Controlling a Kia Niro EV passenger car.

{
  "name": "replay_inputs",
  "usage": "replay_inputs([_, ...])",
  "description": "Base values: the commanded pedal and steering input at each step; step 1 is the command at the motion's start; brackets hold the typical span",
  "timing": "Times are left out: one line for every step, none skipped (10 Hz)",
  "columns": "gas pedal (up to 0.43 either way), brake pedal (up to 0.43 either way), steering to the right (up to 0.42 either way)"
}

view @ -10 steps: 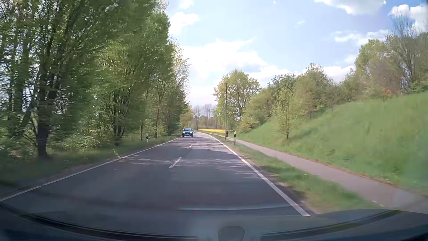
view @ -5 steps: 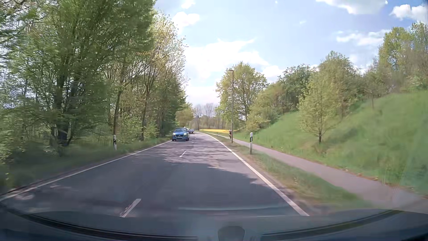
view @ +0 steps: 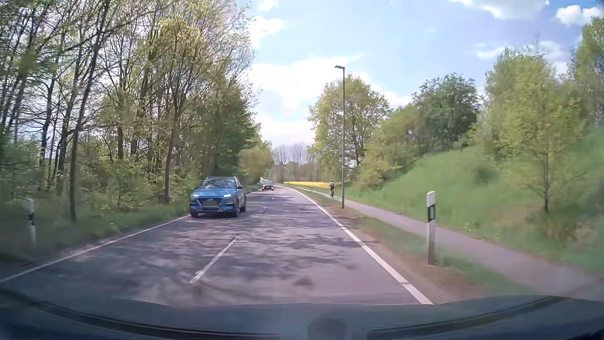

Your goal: Follow the waypoints while adhering to traffic rules and regulations

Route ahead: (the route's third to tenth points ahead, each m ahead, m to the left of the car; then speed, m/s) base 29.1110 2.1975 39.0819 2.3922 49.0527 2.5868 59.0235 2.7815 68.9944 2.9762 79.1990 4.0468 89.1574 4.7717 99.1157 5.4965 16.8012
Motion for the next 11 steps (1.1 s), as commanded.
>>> replay_inputs([0.067, 0.000, -0.006])
replay_inputs([0.067, 0.000, -0.007])
replay_inputs([0.067, 0.000, -0.007])
replay_inputs([0.067, 0.000, -0.007])
replay_inputs([0.067, 0.000, -0.007])
replay_inputs([0.067, 0.000, -0.008])
replay_inputs([0.067, 0.000, -0.009])
replay_inputs([0.067, 0.000, -0.010])
replay_inputs([0.067, 0.000, -0.009])
replay_inputs([0.067, 0.000, -0.009])
replay_inputs([0.067, 0.000, -0.009])
